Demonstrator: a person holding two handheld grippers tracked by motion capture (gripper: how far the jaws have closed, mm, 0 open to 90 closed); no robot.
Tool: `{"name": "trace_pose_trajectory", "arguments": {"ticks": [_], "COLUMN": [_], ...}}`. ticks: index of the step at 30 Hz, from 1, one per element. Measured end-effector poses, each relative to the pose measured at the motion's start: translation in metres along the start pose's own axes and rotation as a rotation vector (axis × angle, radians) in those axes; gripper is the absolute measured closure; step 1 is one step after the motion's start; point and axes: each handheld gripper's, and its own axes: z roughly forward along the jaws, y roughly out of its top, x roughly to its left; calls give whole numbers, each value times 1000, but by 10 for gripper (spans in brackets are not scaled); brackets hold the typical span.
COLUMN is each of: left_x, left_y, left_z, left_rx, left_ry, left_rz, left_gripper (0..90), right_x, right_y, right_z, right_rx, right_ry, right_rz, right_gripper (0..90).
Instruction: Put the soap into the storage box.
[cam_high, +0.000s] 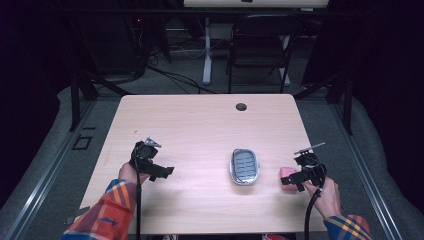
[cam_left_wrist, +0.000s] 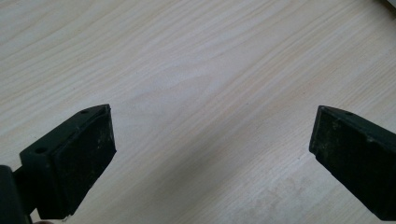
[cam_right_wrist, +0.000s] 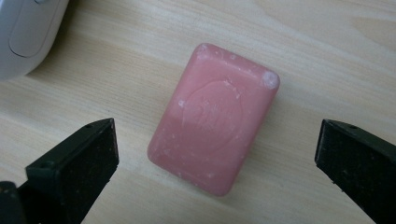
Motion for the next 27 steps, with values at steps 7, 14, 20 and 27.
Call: {"name": "trace_pose_trajectory", "arguments": {"ticks": [7,14,20,27], "left_x": [0,0,0,0], "left_y": [0,0,0,0], "left_z": [0,0,0,1], "left_rx": [-2,-1,-2,6], "left_ry": [-1,-2,-1,-8], "left_rz": [1,-1,-1,1], "left_gripper": [2,2,2,2], "right_x": [4,7,8,9], "right_y": [8,15,17,19], "right_z": [11,18,23,27], "right_rx": [38,62,71,102], "right_ry": [-27,-51,-63,-81], "right_rz": [-8,-23,-22,-20], "right_gripper": [0,0,0,0]}}
